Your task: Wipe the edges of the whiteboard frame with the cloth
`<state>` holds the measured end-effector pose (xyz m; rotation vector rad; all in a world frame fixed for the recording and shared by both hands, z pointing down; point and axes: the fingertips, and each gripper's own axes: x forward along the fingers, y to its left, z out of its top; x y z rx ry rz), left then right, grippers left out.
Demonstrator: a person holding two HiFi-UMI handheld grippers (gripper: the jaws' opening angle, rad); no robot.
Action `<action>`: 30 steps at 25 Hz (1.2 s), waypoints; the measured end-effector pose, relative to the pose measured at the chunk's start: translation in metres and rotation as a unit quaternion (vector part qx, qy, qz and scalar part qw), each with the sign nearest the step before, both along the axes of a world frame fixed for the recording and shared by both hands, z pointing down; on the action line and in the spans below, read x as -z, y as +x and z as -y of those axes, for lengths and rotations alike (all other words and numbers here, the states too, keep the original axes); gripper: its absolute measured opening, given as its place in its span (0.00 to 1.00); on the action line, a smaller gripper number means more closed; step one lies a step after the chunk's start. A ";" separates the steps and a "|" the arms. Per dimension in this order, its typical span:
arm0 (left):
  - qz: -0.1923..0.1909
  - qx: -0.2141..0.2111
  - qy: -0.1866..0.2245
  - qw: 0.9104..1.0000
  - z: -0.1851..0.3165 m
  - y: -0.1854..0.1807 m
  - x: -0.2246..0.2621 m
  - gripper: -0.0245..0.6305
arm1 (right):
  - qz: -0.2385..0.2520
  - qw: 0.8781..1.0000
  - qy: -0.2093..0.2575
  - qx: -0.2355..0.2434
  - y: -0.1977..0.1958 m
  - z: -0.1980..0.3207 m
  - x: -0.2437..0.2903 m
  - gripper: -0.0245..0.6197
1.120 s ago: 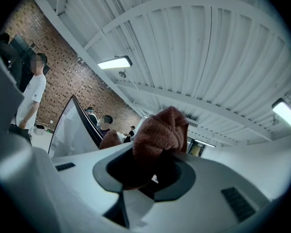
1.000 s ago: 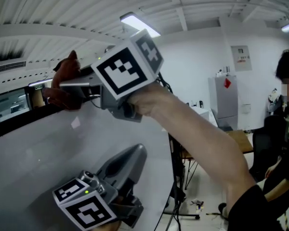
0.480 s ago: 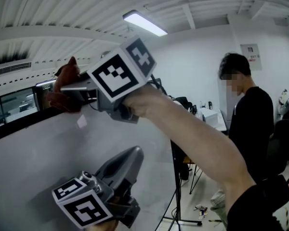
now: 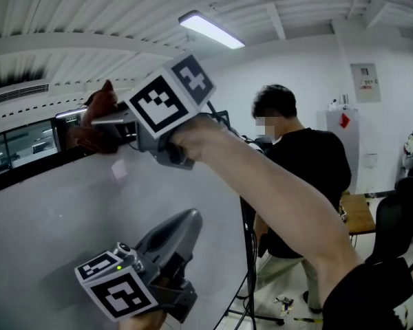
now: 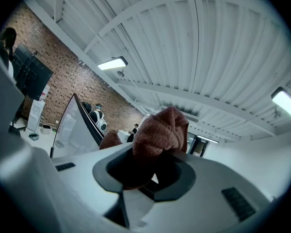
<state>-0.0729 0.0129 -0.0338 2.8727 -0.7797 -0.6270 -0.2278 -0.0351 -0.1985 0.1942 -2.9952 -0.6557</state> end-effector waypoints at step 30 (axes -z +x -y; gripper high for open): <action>-0.009 -0.016 -0.004 1.000 0.039 0.009 -0.006 0.02 | -0.011 1.000 -0.005 0.005 -0.011 0.035 -0.006 0.21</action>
